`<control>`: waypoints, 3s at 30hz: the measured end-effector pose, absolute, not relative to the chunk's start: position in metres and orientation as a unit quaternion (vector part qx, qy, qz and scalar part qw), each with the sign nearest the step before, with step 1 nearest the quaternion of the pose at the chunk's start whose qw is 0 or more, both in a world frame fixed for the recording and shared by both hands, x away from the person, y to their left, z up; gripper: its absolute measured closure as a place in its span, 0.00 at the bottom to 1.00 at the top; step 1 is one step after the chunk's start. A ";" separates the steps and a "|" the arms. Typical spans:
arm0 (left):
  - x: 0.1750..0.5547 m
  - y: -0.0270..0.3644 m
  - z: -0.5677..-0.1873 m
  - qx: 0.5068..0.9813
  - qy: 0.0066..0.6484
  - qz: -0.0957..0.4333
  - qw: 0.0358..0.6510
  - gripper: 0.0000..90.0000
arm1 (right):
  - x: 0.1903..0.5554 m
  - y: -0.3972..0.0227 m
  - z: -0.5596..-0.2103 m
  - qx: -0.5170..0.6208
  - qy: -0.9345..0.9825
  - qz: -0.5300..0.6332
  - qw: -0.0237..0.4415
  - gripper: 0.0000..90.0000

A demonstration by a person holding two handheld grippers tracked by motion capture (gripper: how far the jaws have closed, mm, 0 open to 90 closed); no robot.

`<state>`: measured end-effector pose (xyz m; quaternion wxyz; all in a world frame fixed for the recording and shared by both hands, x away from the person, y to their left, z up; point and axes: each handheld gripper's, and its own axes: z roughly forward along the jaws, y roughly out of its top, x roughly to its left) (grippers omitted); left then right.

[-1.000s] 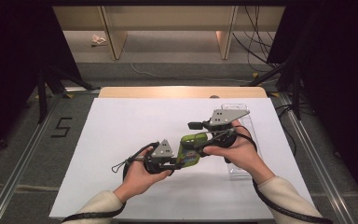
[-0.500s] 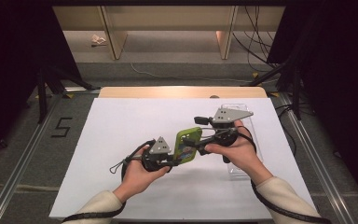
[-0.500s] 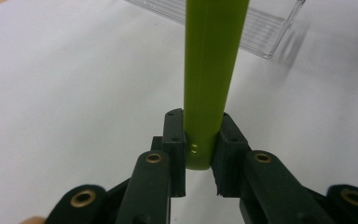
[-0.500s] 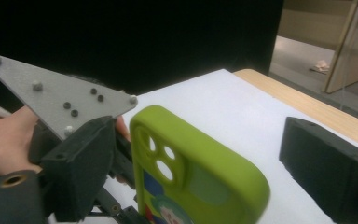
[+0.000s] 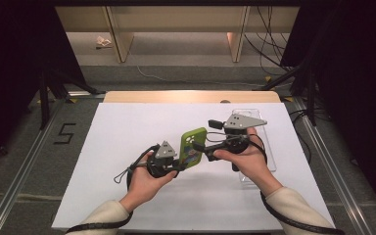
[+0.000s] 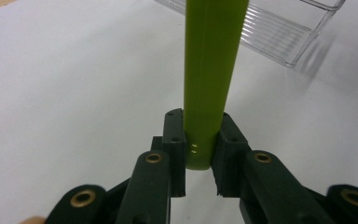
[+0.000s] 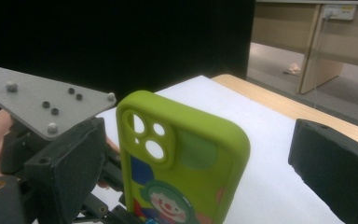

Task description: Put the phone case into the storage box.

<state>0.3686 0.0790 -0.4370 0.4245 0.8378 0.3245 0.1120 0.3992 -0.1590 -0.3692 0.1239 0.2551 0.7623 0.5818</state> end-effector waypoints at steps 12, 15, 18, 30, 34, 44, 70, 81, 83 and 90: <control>0.370 0.076 -0.435 0.829 0.344 0.122 0.425 0.86 | 0.397 -0.156 -0.374 0.275 0.747 0.588 0.142 0.05; 0.371 0.074 -0.435 0.828 0.348 0.122 0.423 0.86 | 0.396 -0.154 -0.374 0.280 0.742 0.591 0.146 0.05; 0.371 0.073 -0.435 0.826 0.354 0.124 0.421 0.86 | 0.394 -0.153 -0.375 0.283 0.740 0.591 0.149 0.05; 0.372 0.067 -0.436 0.822 0.363 0.124 0.421 0.86 | 0.391 -0.146 -0.380 0.299 0.736 0.585 0.165 0.04; 0.372 0.065 -0.436 0.822 0.363 0.123 0.422 0.86 | 0.391 -0.145 -0.381 0.302 0.733 0.586 0.167 0.04; 0.372 0.061 -0.436 0.819 0.368 0.125 0.422 0.86 | 0.391 -0.143 -0.383 0.313 0.731 0.581 0.174 0.04; 0.369 0.050 -0.436 0.819 0.366 0.122 0.424 0.86 | 0.394 -0.137 -0.388 0.340 0.721 0.574 0.188 0.07; 0.369 0.050 -0.436 0.818 0.366 0.120 0.426 0.86 | 0.394 -0.135 -0.389 0.343 0.720 0.571 0.195 0.10; 0.370 0.050 -0.436 0.817 0.368 0.119 0.428 0.86 | 0.394 -0.135 -0.389 0.344 0.719 0.571 0.196 0.11; 0.370 0.050 -0.436 0.817 0.368 0.118 0.428 0.86 | 0.393 -0.134 -0.389 0.347 0.718 0.570 0.199 0.14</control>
